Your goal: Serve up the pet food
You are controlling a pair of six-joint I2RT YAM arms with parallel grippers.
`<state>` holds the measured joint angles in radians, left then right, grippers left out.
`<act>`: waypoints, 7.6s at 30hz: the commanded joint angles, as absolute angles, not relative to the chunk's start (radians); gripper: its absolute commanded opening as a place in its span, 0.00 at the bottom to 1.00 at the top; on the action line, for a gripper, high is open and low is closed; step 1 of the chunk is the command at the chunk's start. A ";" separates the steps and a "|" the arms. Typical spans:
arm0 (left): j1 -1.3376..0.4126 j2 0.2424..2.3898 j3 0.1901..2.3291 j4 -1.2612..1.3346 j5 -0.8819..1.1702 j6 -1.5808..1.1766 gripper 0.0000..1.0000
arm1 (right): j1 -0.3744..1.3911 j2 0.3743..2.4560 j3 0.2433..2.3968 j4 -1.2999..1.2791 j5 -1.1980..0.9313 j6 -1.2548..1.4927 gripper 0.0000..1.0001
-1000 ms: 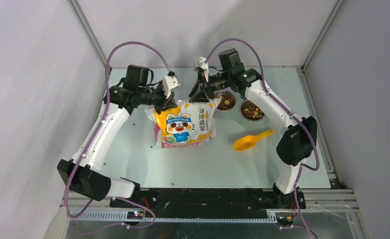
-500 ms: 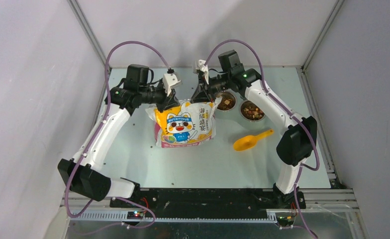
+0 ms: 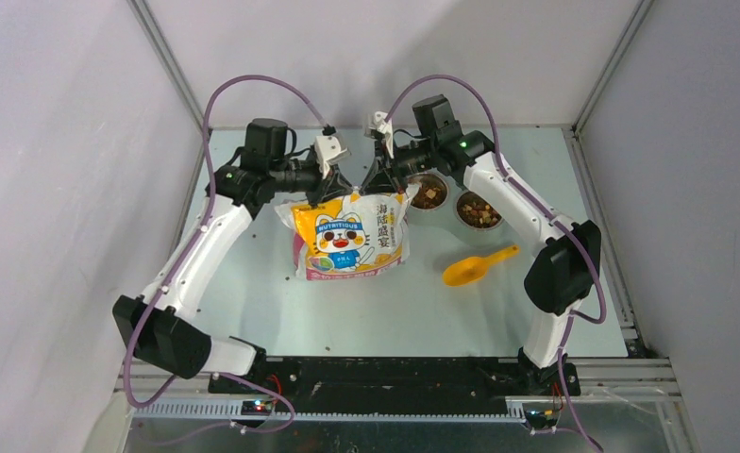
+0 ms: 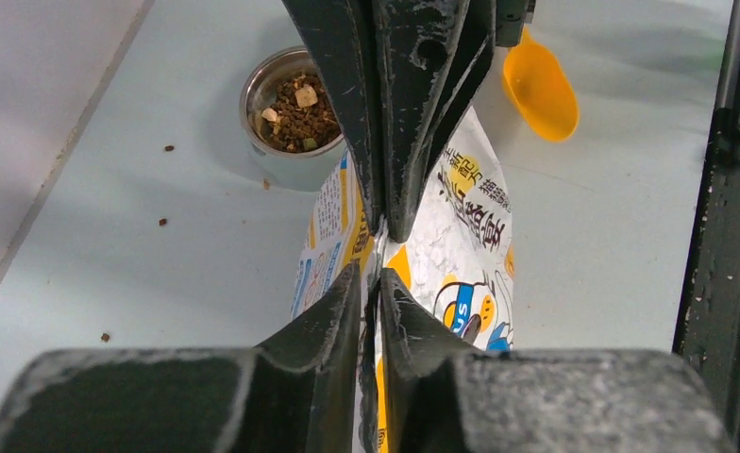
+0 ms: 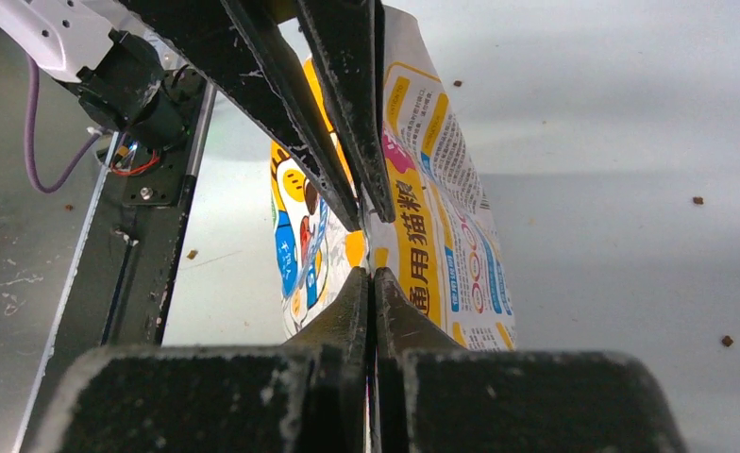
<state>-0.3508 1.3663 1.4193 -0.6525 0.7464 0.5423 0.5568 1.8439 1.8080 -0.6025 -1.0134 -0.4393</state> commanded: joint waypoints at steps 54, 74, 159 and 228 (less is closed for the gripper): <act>-0.069 1.201 1.431 -0.969 0.640 0.765 0.00 | 0.555 1.825 1.800 -0.540 -1.039 -0.436 0.37; -0.068 1.208 1.434 -0.945 0.645 0.752 0.00 | 0.596 1.850 1.866 -0.492 -0.933 -0.351 0.44; -0.160 1.289 1.414 -0.813 0.696 0.682 0.00 | 0.653 1.913 1.904 -0.392 -0.940 -0.300 0.25; -0.107 1.298 1.412 -0.829 0.675 0.687 0.00 | 0.388 1.870 2.072 -1.092 -0.815 -0.882 0.00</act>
